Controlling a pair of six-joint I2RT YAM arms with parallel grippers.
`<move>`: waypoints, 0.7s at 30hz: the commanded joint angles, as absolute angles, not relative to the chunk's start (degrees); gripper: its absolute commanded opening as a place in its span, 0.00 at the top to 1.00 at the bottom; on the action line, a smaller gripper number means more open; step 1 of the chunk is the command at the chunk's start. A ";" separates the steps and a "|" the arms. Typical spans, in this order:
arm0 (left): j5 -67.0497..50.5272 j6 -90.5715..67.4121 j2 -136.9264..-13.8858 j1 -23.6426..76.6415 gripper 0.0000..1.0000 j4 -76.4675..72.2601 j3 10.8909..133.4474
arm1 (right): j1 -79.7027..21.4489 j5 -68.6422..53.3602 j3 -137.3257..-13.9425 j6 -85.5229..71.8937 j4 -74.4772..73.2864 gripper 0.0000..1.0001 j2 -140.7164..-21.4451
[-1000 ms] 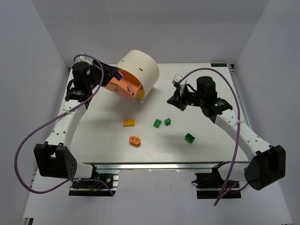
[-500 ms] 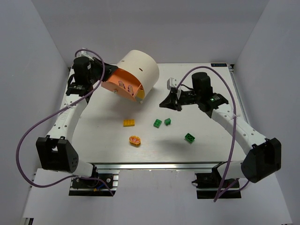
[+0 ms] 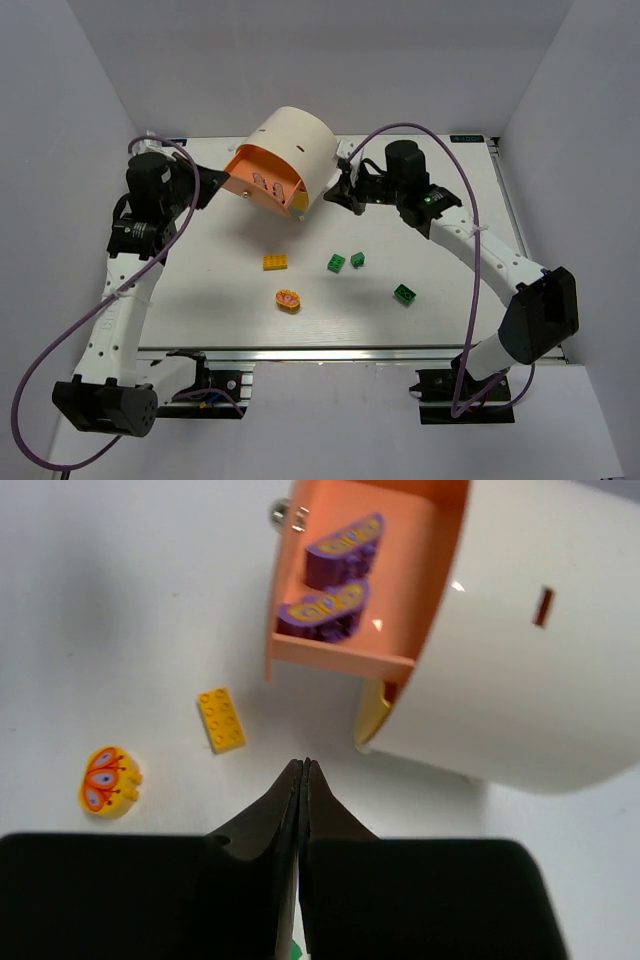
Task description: Sort the legos into containers by color
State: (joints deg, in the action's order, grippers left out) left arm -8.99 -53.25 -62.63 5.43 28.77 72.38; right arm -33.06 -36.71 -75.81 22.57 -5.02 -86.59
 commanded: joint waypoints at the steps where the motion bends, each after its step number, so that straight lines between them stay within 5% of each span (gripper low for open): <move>1: -6.25 -55.98 -63.89 5.36 0.99 36.73 68.56 | -32.87 -24.10 -73.22 16.44 1.40 1.00 -82.80; 21: -7.55 -55.20 -84.81 5.36 0.66 27.16 74.62 | -31.82 -19.86 -67.77 18.11 1.50 1.00 -79.72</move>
